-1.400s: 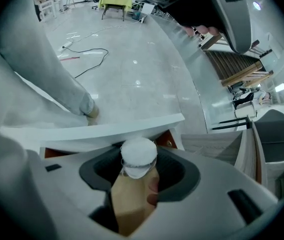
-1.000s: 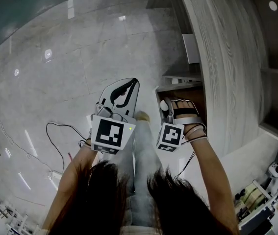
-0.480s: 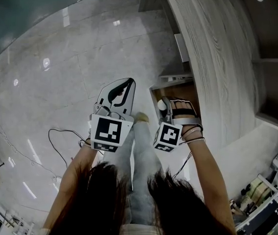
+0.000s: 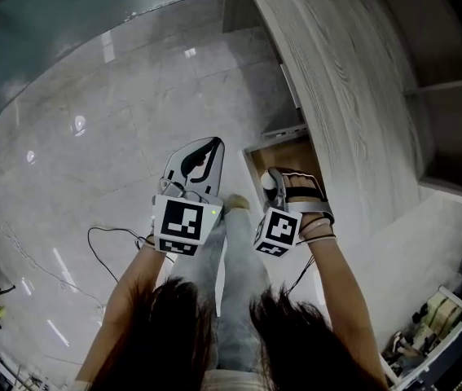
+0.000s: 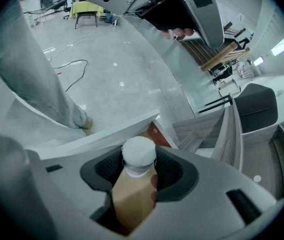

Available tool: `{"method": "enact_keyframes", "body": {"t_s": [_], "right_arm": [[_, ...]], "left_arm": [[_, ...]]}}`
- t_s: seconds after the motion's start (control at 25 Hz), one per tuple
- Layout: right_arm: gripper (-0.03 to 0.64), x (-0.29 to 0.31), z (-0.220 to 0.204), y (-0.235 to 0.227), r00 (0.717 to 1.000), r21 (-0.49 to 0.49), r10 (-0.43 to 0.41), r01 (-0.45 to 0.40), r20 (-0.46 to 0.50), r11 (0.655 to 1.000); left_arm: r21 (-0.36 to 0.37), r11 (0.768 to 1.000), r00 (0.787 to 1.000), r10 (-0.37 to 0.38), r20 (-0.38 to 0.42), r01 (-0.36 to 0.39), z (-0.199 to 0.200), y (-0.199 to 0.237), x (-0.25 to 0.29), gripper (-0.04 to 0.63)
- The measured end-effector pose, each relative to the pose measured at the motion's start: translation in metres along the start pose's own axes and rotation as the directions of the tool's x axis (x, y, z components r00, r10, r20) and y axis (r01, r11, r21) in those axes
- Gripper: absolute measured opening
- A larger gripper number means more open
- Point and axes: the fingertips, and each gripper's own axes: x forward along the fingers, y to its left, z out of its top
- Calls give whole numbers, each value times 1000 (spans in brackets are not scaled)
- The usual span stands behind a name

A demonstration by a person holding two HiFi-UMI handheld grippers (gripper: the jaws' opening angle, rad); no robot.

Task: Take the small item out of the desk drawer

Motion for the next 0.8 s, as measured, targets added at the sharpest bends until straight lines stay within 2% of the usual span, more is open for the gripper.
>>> {"method": "enact_keyframes", "body": {"t_s": [0.32, 0.8], "right_arm": [[197, -16, 1, -4, 999, 89, -38, 36, 12, 995], [196, -59, 11, -24, 994, 260, -111, 104, 13, 960]], "left_arm": [[11, 1000, 1000, 4, 4, -4, 17, -6, -20, 17], [-2, 1000, 1000, 14, -3, -14, 39, -12, -54, 17]]}}
